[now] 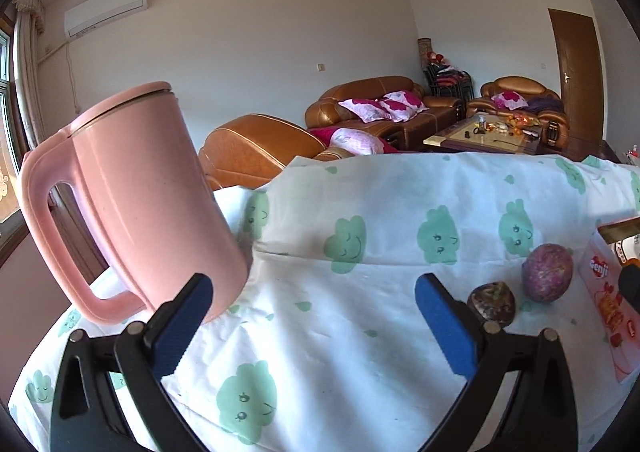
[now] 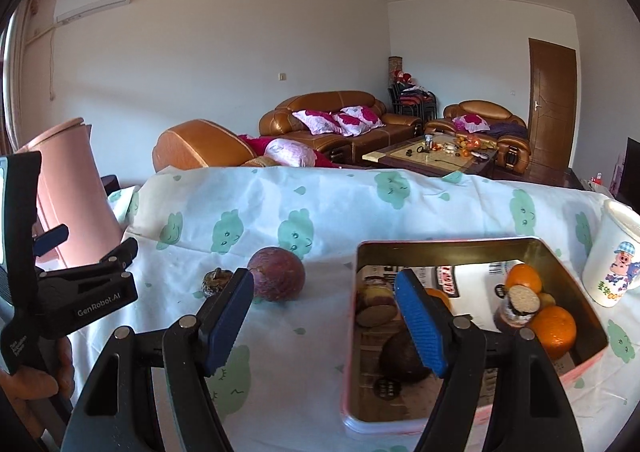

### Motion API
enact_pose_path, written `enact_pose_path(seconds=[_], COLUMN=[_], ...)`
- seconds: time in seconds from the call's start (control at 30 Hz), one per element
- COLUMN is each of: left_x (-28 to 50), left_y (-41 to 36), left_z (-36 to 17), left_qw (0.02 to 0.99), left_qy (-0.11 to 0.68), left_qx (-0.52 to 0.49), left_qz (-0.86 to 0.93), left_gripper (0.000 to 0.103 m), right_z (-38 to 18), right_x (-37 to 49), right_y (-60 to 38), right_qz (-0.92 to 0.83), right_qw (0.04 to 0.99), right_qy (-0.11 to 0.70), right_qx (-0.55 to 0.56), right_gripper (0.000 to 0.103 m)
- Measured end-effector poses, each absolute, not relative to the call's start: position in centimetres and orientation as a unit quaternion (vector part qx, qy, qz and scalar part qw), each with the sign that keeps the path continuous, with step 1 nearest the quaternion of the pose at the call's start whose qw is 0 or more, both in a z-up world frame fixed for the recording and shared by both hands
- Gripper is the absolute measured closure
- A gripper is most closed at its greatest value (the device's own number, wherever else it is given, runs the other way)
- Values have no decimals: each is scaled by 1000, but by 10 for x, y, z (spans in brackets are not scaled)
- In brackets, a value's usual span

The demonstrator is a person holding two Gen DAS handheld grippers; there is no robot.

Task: Organize fruits
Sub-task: 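Move both open tools back toward the purple fruit and dark cake, then grasp the purple fruit with the right tool while the left tool grasps the dark cake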

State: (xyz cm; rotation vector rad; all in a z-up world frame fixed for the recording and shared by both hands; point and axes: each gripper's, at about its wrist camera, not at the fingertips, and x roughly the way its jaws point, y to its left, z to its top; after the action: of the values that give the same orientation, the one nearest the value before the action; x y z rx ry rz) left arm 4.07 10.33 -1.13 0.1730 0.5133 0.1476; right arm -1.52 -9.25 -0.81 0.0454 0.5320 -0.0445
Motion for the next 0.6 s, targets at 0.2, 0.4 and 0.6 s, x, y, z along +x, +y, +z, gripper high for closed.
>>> enact_pose_path(seconds=[0.2, 0.4, 0.6], left_x=[48, 49, 50], left_y=[124, 135, 135], left_z=[-11, -8, -7], left_qw=[955, 953, 951], left_qy=[281, 290, 298], left_qx=[50, 27, 22], left_qz=[82, 83, 76], left_gripper=[0, 0, 0], right_z=[-19, -35, -36], right_x=[29, 65, 75], right_y=[-56, -45, -26], right_qz=[-15, -3, 0], right_qw=[951, 928, 920], right_qy=[306, 367, 371], right_qx=[-47, -69, -124], right_gripper=[46, 57, 54])
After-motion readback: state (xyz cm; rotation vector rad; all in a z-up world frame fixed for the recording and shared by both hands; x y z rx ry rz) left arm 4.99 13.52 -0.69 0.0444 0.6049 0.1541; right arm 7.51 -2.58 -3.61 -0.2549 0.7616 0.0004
